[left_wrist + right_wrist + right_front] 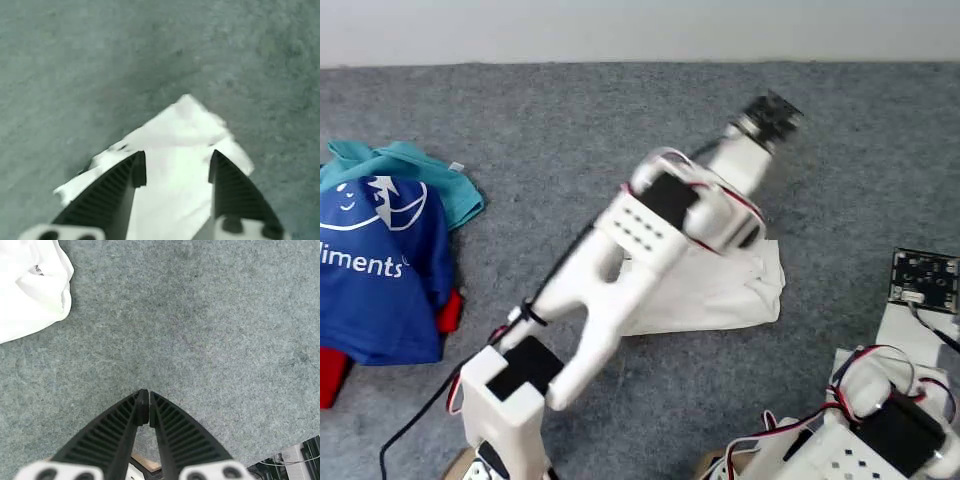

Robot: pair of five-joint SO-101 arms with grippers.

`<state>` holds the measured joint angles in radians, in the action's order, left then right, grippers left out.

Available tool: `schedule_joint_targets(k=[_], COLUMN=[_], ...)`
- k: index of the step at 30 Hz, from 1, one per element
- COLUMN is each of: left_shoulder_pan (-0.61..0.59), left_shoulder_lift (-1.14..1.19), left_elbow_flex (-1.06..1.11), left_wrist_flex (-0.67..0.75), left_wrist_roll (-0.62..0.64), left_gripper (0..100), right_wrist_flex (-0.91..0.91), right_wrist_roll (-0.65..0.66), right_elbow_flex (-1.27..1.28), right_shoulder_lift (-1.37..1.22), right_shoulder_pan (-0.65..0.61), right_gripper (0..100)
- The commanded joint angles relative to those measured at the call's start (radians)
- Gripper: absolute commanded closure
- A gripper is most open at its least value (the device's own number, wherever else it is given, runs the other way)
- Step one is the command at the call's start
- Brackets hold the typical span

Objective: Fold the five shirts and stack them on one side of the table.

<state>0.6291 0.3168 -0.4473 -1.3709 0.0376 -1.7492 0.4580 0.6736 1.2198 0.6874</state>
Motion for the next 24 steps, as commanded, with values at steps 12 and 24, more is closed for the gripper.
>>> schedule_joint_targets(k=[12,24], left_shoulder_pan=[-0.189,0.011], left_shoulder_lift=[0.161,0.282], left_elbow_flex=[0.013,-0.074], left_wrist_flex=[-0.19,-0.359], left_wrist_roll=[-0.138,-0.124], left_gripper=[99,99], right_wrist_flex=[-0.025,-0.025], right_wrist_roll=[-0.012,-0.012], right_elbow_flex=[0.0,0.0], right_shoulder_lift=[-0.007,-0.007], right_shoulder_pan=[0.01,0.01], right_gripper=[98.6,98.7])
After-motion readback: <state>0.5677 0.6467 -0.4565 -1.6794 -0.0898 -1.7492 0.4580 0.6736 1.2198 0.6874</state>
